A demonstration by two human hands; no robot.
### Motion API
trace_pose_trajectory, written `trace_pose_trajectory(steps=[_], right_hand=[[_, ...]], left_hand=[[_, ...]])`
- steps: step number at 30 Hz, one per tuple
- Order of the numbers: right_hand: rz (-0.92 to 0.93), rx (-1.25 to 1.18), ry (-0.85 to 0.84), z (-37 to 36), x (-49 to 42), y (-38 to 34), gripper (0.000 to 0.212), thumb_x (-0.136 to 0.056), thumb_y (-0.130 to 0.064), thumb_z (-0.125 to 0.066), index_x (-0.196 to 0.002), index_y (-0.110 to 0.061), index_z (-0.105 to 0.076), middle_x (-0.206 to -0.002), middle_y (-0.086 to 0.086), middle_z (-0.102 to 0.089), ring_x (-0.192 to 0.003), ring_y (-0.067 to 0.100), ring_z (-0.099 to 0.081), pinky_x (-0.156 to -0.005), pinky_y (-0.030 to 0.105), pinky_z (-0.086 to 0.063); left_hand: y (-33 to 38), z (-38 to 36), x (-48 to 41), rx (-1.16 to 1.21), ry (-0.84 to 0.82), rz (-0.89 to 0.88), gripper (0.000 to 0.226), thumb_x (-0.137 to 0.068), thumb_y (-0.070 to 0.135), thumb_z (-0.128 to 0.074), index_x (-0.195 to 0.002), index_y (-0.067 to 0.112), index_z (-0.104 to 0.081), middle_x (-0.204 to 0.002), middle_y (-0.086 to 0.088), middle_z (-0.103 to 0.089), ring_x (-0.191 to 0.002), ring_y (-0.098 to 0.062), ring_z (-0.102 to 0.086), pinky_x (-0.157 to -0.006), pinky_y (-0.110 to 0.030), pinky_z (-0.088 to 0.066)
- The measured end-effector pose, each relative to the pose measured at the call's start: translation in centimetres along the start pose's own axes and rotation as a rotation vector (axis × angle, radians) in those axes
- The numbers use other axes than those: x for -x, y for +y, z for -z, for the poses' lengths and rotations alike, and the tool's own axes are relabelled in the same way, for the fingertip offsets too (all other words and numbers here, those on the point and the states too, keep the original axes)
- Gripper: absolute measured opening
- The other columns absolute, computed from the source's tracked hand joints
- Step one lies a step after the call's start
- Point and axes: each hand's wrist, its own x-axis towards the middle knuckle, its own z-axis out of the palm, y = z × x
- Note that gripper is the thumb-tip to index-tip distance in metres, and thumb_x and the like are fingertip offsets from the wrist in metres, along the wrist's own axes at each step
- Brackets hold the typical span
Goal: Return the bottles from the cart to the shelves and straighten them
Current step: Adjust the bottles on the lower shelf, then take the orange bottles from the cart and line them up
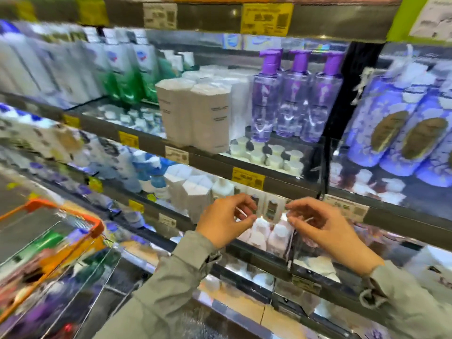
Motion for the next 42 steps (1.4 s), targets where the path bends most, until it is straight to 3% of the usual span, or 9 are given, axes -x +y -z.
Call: trace_pose_trajectory(steps=[3, 11, 16, 24, 27, 31, 34, 37, 42], right_hand=[[0.041, -0.031, 0.015, -4.0, -2.9, -1.6, 0.018, -0.081, -0.034, -0.071, -0.098, -0.027, -0.069, -0.090, 0.003, -0.070, -0.085, 0.023, -0.065, -0.079, 0.035, -0.055], [0.055, -0.157, -0.029, -19.2, -11.2, -5.4, 0.019, -0.081, -0.002, -0.068, -0.095, -0.015, -0.069, -0.088, 0.008, -0.070, -0.077, 0.013, -0.064, -0.074, 0.023, -0.052], [0.068, -0.183, -0.101, -28.6, -15.5, -7.2, 0.018, -0.077, -0.022, -0.069, -0.094, -0.028, -0.069, -0.088, 0.002, -0.070, -0.081, 0.018, -0.064, -0.075, 0.026, -0.052], [0.057, -0.231, -0.260, -38.5, -22.0, -10.4, 0.017, -0.084, -0.006, -0.067, -0.098, -0.015, -0.068, -0.090, 0.011, -0.068, -0.081, 0.016, -0.062, -0.076, 0.028, -0.051], [0.057, -0.200, -0.398, -42.5, -24.7, -10.1, 0.018, -0.085, -0.009, -0.068, -0.102, -0.016, -0.066, -0.091, 0.012, -0.066, -0.080, 0.026, -0.061, -0.076, 0.034, -0.051], [0.058, -0.093, -0.639, -49.4, -27.3, -8.2, 0.027, -0.083, -0.005, -0.070, -0.101, -0.023, -0.062, -0.084, 0.008, -0.063, -0.067, 0.008, -0.052, -0.067, 0.023, -0.046], [0.034, -0.022, -0.818, -54.6, -28.6, -6.5, 0.036, -0.081, -0.006, -0.072, -0.102, -0.031, -0.059, -0.091, 0.011, -0.064, -0.071, 0.011, -0.052, -0.066, 0.023, -0.046], [0.018, 0.040, -0.982, -58.9, -29.2, -5.5, 0.037, -0.080, -0.015, -0.072, -0.105, -0.035, -0.054, -0.098, 0.011, -0.059, -0.071, 0.013, -0.050, -0.066, 0.026, -0.046], [0.107, 0.138, -1.138, -65.2, -29.8, -5.1, 0.041, -0.073, -0.020, -0.076, -0.095, -0.048, -0.055, -0.086, -0.011, -0.064, -0.069, 0.014, -0.055, -0.071, 0.025, -0.046]], left_hand=[[-2.5, 3.5, 0.1, 0.013, 0.052, 0.010, 0.012, -0.084, 0.017, -0.068, -0.094, 0.019, -0.064, -0.075, 0.012, -0.060, -0.067, 0.000, -0.056, -0.067, -0.015, -0.049], [-13.0, 15.7, 3.3, -0.046, 0.123, 0.055, 0.012, -0.082, 0.022, -0.067, -0.093, 0.019, -0.064, -0.082, 0.004, -0.065, -0.071, -0.007, -0.060, -0.070, -0.024, -0.052], [-19.1, 23.4, 6.0, -0.067, 0.150, 0.149, 0.010, -0.085, 0.016, -0.067, -0.095, 0.017, -0.065, -0.083, 0.003, -0.066, -0.072, -0.005, -0.059, -0.067, -0.017, -0.048], [-26.7, 31.8, 9.7, -0.042, 0.271, 0.295, 0.011, -0.085, 0.015, -0.068, -0.092, 0.021, -0.065, -0.081, 0.006, -0.063, -0.069, -0.004, -0.057, -0.063, -0.013, -0.045], [-30.6, 33.5, 11.7, -0.036, 0.341, 0.445, 0.016, -0.082, 0.015, -0.070, -0.087, 0.029, -0.063, -0.079, 0.007, -0.064, -0.068, -0.005, -0.059, -0.063, -0.013, -0.046], [-36.6, 34.5, 16.8, 0.026, 0.447, 0.720, 0.012, -0.070, 0.031, -0.069, -0.077, 0.035, -0.059, -0.067, 0.021, -0.062, -0.060, -0.002, -0.055, -0.069, -0.035, -0.054], [-38.3, 34.9, 20.0, 0.020, 0.520, 0.893, 0.028, -0.079, 0.008, -0.070, -0.076, 0.031, -0.054, -0.065, 0.011, -0.060, -0.057, 0.005, -0.055, -0.061, -0.012, -0.047], [-39.4, 35.0, 22.9, 0.039, 0.570, 1.038, 0.034, -0.081, -0.001, -0.066, -0.076, 0.029, -0.050, -0.067, 0.009, -0.054, -0.057, 0.012, -0.054, -0.059, -0.006, -0.041], [-40.5, 34.4, 27.3, 0.036, 0.677, 1.264, 0.020, -0.077, 0.023, -0.073, -0.089, 0.031, -0.059, -0.080, 0.005, -0.065, -0.079, -0.016, -0.063, -0.077, -0.031, -0.053]])
